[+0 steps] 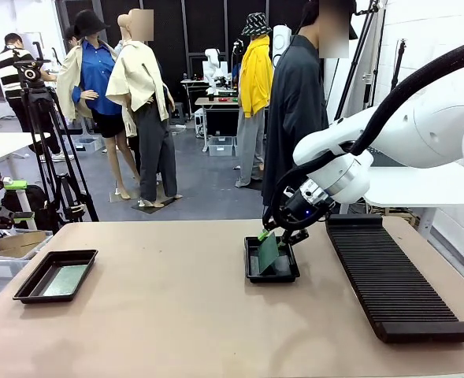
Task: Inspect and transfer BCBs to ESD trays.
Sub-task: Pick up the Blank PCB from the PCB Rack and place it in the right ESD tray.
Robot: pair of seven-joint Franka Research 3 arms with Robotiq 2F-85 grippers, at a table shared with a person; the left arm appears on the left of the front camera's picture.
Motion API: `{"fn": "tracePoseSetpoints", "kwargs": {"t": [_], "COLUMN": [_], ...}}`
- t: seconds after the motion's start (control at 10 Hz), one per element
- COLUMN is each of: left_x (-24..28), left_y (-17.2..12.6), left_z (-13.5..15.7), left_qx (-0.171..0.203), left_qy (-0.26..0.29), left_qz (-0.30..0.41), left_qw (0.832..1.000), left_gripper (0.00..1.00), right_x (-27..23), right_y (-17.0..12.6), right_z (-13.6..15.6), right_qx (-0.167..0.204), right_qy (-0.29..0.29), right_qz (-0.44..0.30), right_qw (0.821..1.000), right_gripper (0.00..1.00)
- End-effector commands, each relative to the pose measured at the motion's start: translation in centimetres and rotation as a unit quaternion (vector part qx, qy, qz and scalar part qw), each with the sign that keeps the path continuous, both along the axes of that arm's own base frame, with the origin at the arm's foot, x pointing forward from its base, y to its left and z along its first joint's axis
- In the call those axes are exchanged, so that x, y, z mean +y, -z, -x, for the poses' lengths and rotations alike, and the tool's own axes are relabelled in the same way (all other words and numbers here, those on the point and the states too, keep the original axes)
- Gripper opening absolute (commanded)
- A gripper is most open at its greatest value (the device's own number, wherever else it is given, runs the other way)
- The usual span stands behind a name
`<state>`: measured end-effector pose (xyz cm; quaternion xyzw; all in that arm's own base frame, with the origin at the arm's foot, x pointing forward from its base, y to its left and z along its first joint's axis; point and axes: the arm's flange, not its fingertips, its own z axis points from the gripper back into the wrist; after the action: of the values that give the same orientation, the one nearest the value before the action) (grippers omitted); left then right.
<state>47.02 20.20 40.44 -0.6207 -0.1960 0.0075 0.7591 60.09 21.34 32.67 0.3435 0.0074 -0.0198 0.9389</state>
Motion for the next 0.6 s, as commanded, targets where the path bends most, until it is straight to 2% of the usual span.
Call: {"fn": "tracePoseSetpoints", "kwargs": {"t": [0.0, 0.5], "left_x": [0.1, 0.1], "left_y": [-0.2, -0.2], "left_z": [0.1, 0.1], "left_qx": [-0.002, -0.002], "left_qy": [-0.002, -0.002], "left_qz": [-0.001, -0.001], "left_qw": [1.0, 1.0], "left_gripper": [1.0, 1.0], "right_x": [0.5, 1.6], "right_y": [-1.2, -3.7], "right_z": [1.9, 2.0], "right_qx": [-0.003, 0.033], "right_qy": [0.027, 0.062], "right_qz": [0.019, 0.084], "right_qw": [0.999, 0.994], "right_gripper": [1.0, 1.0]}}
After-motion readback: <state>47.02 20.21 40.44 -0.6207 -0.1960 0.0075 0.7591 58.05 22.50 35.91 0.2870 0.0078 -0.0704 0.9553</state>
